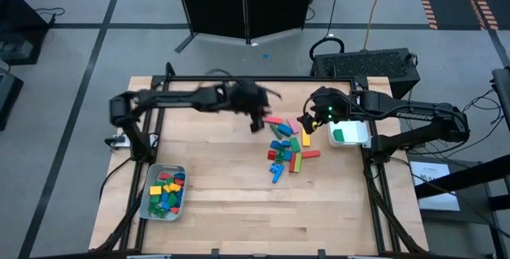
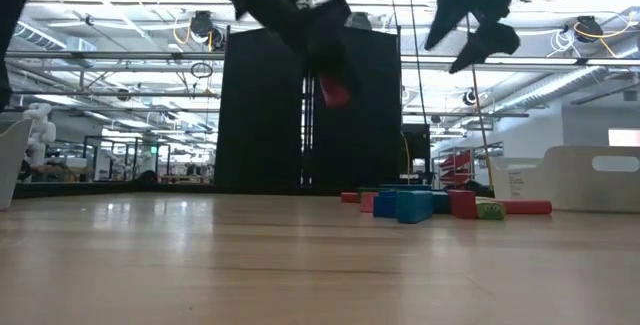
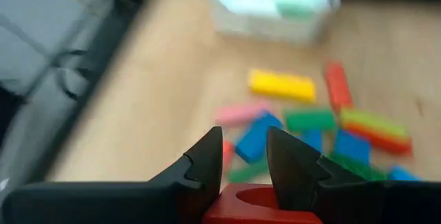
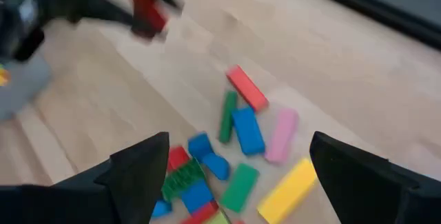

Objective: Sort blocks by size
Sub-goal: Put the orange arch block into the white bin

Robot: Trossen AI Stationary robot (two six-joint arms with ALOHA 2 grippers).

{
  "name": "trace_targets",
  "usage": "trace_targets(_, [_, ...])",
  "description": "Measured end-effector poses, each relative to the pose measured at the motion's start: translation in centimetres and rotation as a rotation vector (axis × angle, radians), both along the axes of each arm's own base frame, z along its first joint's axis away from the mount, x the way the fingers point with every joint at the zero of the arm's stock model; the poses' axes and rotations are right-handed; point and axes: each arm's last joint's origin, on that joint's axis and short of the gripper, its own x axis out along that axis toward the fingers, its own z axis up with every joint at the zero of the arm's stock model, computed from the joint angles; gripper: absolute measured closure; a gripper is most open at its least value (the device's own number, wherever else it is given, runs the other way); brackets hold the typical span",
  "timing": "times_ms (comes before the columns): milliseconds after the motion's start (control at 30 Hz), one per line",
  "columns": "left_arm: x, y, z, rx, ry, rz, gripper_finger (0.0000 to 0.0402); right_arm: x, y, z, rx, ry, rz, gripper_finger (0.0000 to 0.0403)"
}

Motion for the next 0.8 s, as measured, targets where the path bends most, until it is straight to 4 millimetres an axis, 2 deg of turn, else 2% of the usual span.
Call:
trace_targets(67, [-1.3,0.7,2.4,-0.018,-0.081,0.084,0.0299,0.5,-0.1,0.5,-0.027,-0.065,0.019,0.0062])
trace_targets(200, [-4.0,1.4,8.0,-0.043,-0.35,0.178,0.0299,1.8,-0.3,2.1,-0.121,-0.255,0.068,0.0062])
trace_targets(333, [-6.1,1.0,12.8,-0.013,-0.636,0.178,0.0299,2.8,-0.5,4.6,-0.229,-0.501,0.091,0.0062])
trace_targets(400, [-6.8,0.3,14.2,0.006,-0.728,0.155,0.0299,3.2,-0.6,5.8,-0.27,-0.629,0.086,0.0062])
trace_targets(500, [-6.8,-0.6,15.3,0.017,-0.816,0.122,0.0299,3.4,-0.6,7.4,-0.31,-0.797,0.075,0.0062])
trace_targets(600, [-6.3,-1.3,15.2,0.027,-0.835,0.09,0.0299,3.3,-0.4,8.7,-0.317,-0.938,0.124,0.0062])
trace_targets(800, [-5.7,-2.8,15.6,0.029,-0.899,0.033,0.0299,3.3,-0.3,8.9,-0.357,-0.949,0.154,0.0062])
